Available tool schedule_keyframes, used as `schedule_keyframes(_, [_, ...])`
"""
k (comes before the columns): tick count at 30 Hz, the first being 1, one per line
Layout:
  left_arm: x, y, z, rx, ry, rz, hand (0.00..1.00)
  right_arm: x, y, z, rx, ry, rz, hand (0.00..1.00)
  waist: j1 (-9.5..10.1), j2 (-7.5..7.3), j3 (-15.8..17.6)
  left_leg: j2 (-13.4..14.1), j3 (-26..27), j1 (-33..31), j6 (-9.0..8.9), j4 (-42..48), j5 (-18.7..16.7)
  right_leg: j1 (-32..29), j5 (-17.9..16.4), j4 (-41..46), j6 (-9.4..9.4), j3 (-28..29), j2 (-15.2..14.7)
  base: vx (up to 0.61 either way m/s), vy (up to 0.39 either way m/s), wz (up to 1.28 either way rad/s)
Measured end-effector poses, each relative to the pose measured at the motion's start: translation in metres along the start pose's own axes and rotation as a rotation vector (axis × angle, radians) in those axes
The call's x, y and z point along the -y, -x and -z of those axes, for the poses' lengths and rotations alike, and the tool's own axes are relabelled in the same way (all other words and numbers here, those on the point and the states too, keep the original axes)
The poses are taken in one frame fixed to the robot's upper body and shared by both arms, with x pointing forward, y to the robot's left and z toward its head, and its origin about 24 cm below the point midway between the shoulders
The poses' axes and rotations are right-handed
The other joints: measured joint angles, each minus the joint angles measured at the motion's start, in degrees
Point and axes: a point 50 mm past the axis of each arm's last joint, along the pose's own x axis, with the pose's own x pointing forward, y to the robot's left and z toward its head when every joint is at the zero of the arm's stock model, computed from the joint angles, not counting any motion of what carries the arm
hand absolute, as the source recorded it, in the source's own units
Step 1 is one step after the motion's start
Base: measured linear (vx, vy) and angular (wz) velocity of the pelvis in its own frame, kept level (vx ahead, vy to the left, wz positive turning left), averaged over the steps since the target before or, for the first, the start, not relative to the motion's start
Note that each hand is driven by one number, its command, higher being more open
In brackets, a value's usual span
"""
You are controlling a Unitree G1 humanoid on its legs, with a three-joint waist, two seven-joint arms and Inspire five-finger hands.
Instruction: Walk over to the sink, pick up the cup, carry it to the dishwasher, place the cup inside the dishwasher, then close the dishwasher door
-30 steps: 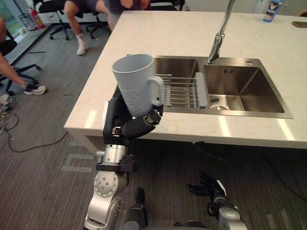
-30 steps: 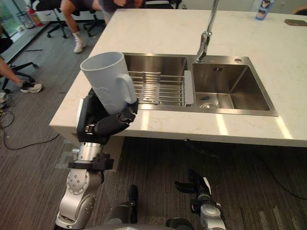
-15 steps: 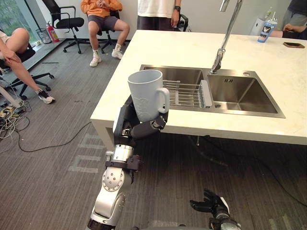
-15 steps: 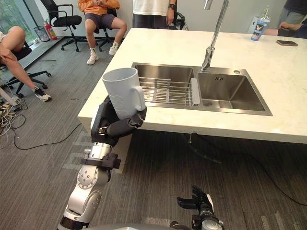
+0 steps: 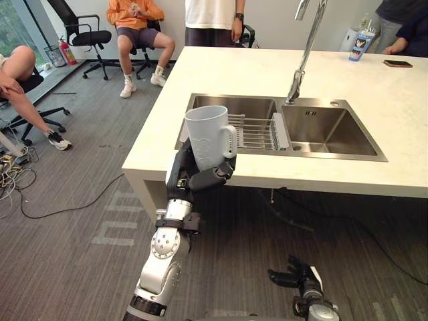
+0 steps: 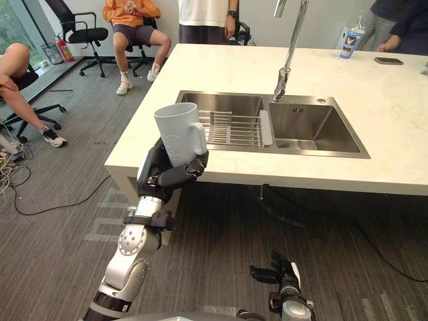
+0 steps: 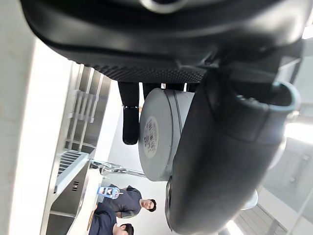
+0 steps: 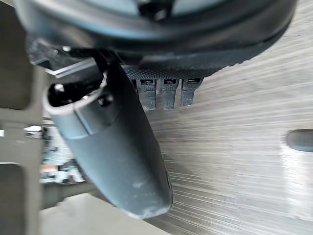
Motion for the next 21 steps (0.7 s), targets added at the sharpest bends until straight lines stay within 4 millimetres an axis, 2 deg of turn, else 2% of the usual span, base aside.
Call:
schedule_keyframes(4, [0.009, -0.002, 0.006, -0.030, 0.009, 0.029, 0.30, 0.003, 0.000, -0.006, 0.030, -0.012, 0.033, 0.90, 0.24, -0.16, 1.0, -0.9, -6.7, -2.8, 0.13, 2.9, 0.1, -0.2, -4.7, 6.2, 0.01, -6.5, -2.0, -0.06, -0.031, 0.91])
schedule_keyframes(6, [0.012, -0.007, 0.002, -0.007, 0.012, 0.042, 0.30, 0.004, -0.001, -0.015, 0.065, -0.015, 0.043, 0.90, 0.95, 0.16, 2.0, -1.6, -11.1, -8.1, 0.67, 6.4, -0.3, -2.3, -7.1, 10.0, -0.37, -11.9, -3.7, -0.09, -0.057, 1.19])
schedule_keyframes(7, [0.013, -0.008, 0.000, -0.001, 0.012, 0.045, 0.30, 0.004, -0.002, -0.017, 0.072, -0.016, 0.043, 0.90, 1.46, 0.27, 2.5, -1.0, -9.1, -8.7, 1.93, 6.6, -0.7, -2.4, -7.5, 10.0, -0.31, -13.0, -4.0, -0.10, -0.043, 0.96])
schedule_keyframes(9, [0.012, -0.009, 0.001, -0.002, 0.019, 0.037, 0.30, 0.003, -0.004, -0.022, 0.083, -0.016, 0.042, 0.90, 2.02, 0.37, 2.9, 2.9, 2.6, -10.1, 4.03, 7.4, -1.1, -2.4, -7.0, 10.1, -0.17, -16.8, -4.8, -0.01, -0.052, 0.94])
schedule_keyframes(10, [0.011, -0.009, 0.001, -0.005, 0.032, 0.034, 0.30, 0.003, -0.006, -0.025, 0.090, -0.011, 0.043, 0.90, 2.14, 0.44, 2.8, 4.9, 7.9, -10.1, 4.29, 7.6, -1.1, -2.2, -7.1, 10.7, -0.48, -18.6, -5.6, 0.07, -0.044, 0.86])
schedule_keyframes(12, [0.012, -0.009, 0.001, -0.008, 0.048, 0.036, 0.30, 0.007, -0.009, -0.032, 0.109, 0.003, 0.049, 0.90, 2.00, 0.31, 2.9, 5.7, 12.4, -9.9, 4.35, 7.6, -0.6, -1.9, -7.2, 11.1, -0.62, -20.3, -6.8, 0.09, 0.037, 0.61])
schedule_keyframes(13, [0.014, -0.009, 0.001, -0.007, 0.056, 0.041, 0.30, 0.011, -0.011, -0.039, 0.127, 0.015, 0.058, 0.90, 1.15, 0.31, 3.0, 5.9, 14.9, -10.0, 4.24, 8.2, -0.5, -1.2, -7.2, 11.1, -0.54, -22.0, -8.0, 0.10, 0.133, 0.78])
schedule_keyframes(15, [0.018, -0.009, 0.001, -0.004, 0.067, 0.051, 0.30, 0.016, -0.013, -0.044, 0.140, 0.027, 0.070, 0.90, -0.17, 0.38, 3.0, 7.7, 21.5, -10.2, 2.59, 11.3, -2.1, 0.2, -6.8, 10.9, 0.13, -24.5, -9.8, 0.11, 0.166, 0.72])
schedule_keyframes(16, [0.022, -0.011, -0.001, 0.006, 0.078, 0.063, 0.30, 0.021, -0.014, -0.047, 0.149, 0.040, 0.083, 0.90, -0.17, 0.36, 3.0, 8.8, 26.4, -10.4, 1.46, 14.3, -3.8, 0.9, -5.8, 10.8, 1.48, -25.4, -11.4, 0.14, 0.240, 0.38])
schedule_keyframes(17, [0.022, -0.012, -0.003, 0.012, 0.078, 0.066, 0.30, 0.021, -0.014, -0.049, 0.154, 0.043, 0.083, 0.90, 0.00, 0.54, 2.9, 8.3, 26.6, -10.7, 1.88, 15.4, -4.7, 1.2, -5.2, 10.1, 2.22, -25.4, -12.0, 0.15, 0.340, 0.36])
schedule_keyframes(18, [0.021, -0.014, -0.004, 0.017, 0.073, 0.071, 0.30, 0.018, -0.015, -0.050, 0.157, 0.039, 0.076, 0.90, -0.01, 0.20, 3.1, 7.4, 26.0, -11.7, 2.28, 17.8, -7.0, 2.6, -3.7, 8.2, 4.48, -26.4, -12.9, 0.12, 0.320, 0.30])
schedule_keyframes(19, [0.021, -0.014, -0.005, 0.018, 0.072, 0.076, 0.30, 0.017, -0.015, -0.050, 0.156, 0.035, 0.073, 0.90, -0.12, 0.15, 3.1, 6.9, 25.1, -12.6, 2.37, 19.3, -8.3, 3.4, -3.1, 7.3, 5.44, -27.4, -13.3, 0.11, 0.309, 0.77])
schedule_keyframes(20, [0.025, -0.014, -0.004, 0.014, 0.087, 0.089, 0.30, 0.015, -0.014, -0.046, 0.141, 0.027, 0.070, 0.90, -0.11, 0.15, 3.1, 5.5, 22.2, -14.7, 2.95, 23.2, -11.4, 5.6, -2.0, 5.8, 7.34, -30.2, -14.5, 0.12, 0.295, 0.86])
schedule_keyframes(21, [0.027, -0.014, -0.004, 0.010, 0.098, 0.095, 0.30, 0.014, -0.014, -0.044, 0.132, 0.027, 0.069, 0.90, -0.05, 0.16, 3.1, 4.8, 21.2, -15.3, 2.99, 24.5, -12.6, 6.4, -1.9, 5.8, 7.64, -31.5, -15.2, 0.17, 0.369, 1.09])
